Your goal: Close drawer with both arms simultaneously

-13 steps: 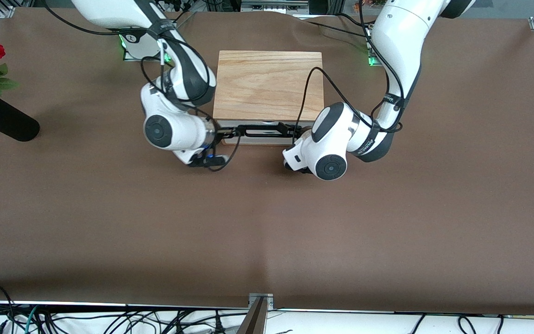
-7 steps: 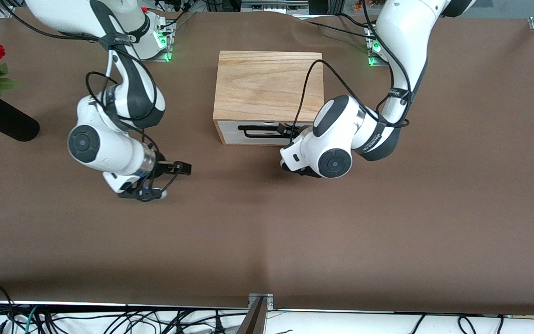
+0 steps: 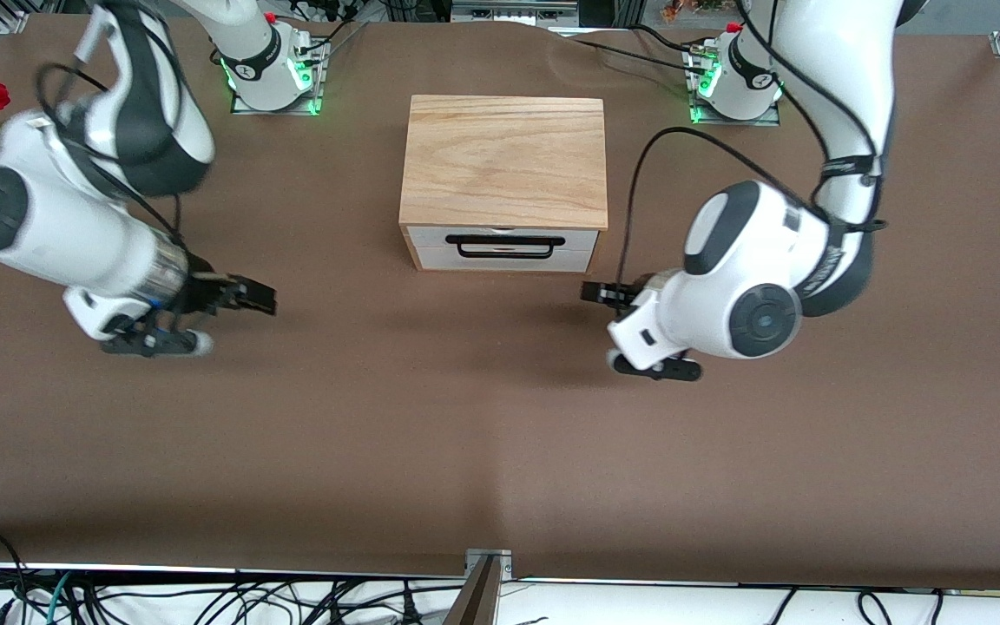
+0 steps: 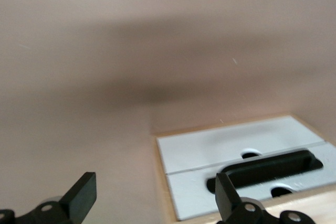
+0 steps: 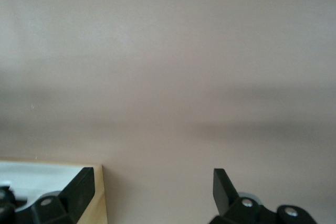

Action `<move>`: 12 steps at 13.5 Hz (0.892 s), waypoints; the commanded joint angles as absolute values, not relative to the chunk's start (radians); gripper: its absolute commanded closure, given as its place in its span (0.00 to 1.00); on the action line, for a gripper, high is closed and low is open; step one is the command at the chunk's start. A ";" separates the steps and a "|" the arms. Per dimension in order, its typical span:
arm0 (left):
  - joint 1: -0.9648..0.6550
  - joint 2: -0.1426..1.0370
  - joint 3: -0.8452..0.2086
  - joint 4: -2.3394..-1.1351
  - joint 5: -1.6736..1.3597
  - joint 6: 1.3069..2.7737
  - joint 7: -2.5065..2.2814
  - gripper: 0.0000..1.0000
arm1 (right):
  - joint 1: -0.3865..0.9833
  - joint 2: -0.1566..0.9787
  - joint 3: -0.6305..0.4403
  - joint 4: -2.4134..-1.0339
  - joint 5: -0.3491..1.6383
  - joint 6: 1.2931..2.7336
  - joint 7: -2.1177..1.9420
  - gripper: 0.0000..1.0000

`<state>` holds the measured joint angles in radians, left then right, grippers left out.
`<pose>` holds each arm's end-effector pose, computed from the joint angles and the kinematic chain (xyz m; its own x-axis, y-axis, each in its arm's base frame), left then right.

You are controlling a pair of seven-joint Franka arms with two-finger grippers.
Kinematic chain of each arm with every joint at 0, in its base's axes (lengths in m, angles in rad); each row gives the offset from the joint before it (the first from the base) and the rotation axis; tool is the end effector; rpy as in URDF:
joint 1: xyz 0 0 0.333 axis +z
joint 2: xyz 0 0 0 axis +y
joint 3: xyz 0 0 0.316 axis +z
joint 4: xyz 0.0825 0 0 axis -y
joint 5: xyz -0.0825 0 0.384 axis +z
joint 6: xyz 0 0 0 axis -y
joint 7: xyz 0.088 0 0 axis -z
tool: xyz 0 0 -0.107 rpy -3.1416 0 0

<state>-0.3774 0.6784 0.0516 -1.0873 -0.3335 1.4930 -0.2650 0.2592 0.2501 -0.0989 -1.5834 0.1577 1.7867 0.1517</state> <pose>0.6591 -0.2732 0.4124 0.9397 -0.0817 -0.3320 -0.0105 -0.9775 0.2109 0.6221 0.1201 0.4891 0.9976 -0.0222 -0.0661 -0.0300 -0.9925 -0.1189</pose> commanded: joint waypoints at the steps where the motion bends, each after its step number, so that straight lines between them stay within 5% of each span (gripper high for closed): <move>1: -0.338 0.638 0.119 -1.085 -0.301 1.477 -0.262 0.00 | 0.261 0.119 -0.126 -1.614 0.100 1.672 0.135 0.00; 7: -0.145 0.507 0.152 -1.100 -0.167 1.465 -0.074 0.00 | 0.200 0.012 -0.127 -1.617 0.009 1.548 0.022 0.00; 12: -0.061 0.189 0.153 -1.314 -0.153 1.468 -0.071 0.00 | 0.181 0.020 -0.127 -1.640 0.011 1.623 -0.005 0.00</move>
